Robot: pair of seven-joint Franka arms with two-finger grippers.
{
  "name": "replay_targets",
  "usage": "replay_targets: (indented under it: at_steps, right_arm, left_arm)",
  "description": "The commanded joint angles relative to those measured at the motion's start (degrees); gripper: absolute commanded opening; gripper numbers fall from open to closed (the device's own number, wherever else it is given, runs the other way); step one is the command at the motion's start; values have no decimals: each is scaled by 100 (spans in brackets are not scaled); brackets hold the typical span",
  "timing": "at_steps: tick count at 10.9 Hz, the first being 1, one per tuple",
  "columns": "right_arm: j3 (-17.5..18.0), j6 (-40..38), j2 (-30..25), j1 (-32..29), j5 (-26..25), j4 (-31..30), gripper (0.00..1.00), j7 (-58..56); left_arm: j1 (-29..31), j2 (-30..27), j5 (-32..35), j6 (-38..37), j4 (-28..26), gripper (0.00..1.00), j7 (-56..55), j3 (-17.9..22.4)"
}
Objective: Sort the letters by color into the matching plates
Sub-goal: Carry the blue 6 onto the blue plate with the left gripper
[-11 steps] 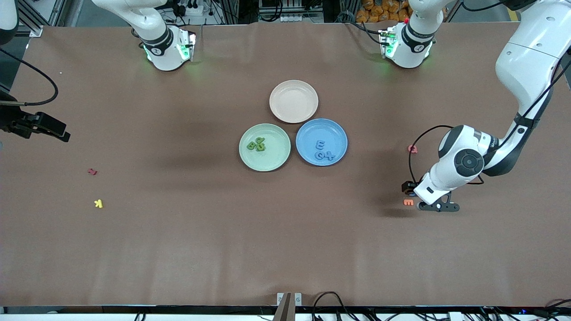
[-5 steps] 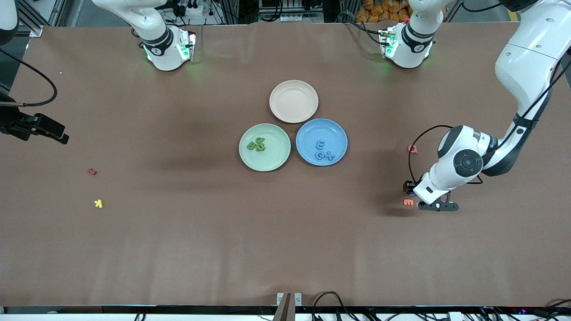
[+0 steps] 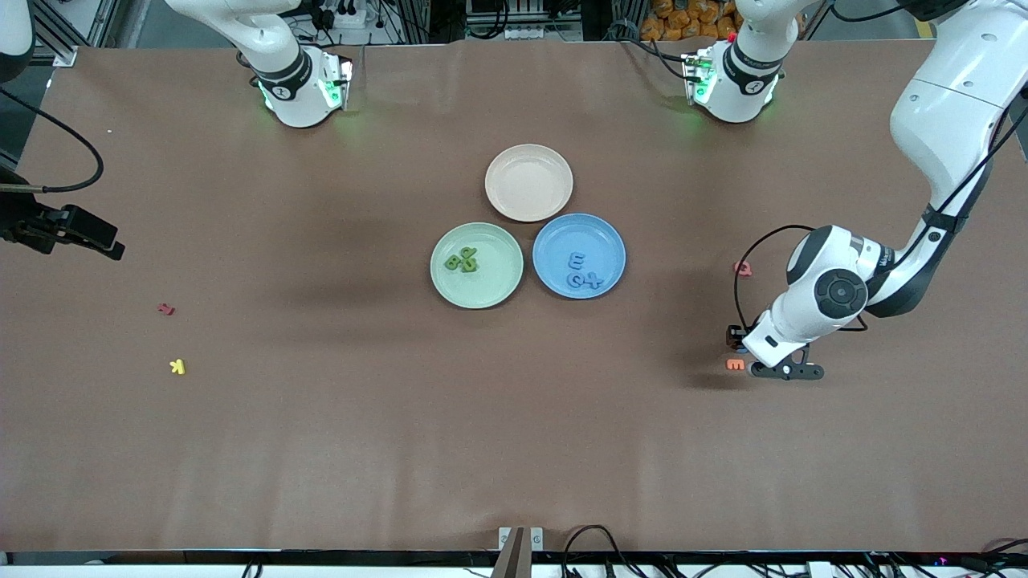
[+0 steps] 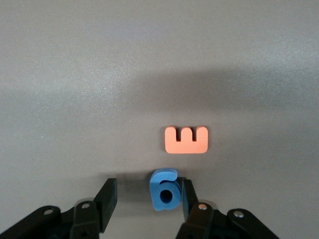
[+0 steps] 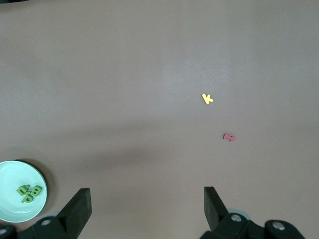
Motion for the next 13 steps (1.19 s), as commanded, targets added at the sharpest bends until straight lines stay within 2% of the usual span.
replay_targets:
  at_steps: [1,3,4,6,7,8,13]
  right_arm:
    - [-65,52,-59,62,76,-77,100,23]
    - [-65,61,-50,62,76,-77,100,23]
    - [-65,61,-50,62,76,-77,100,23]
    - [-65,61,-50,62,76,-86,100,23]
    - [-65,61,-50,62,76,-86,100,23]
    - [-65,61,-50,62,76,-86,100,15]
    - [-65,78,-32,62,76,-86,100,14]
  left_arm:
    - [-20,51,24,99,-35,64,-38,6]
    - [-20,51,24,99,-27,60,-38,6]
    - [-20,51,24,99,-27,55,-38,6]
    - [-20,51,24,99,-27,30,-47,6]
    - [-28,51,24,99,-27,13,-56,6]
    - [-37,51,24,99,-27,0,-73,6]
    - [-63,-19,-2,64,0,0,-213,-29]
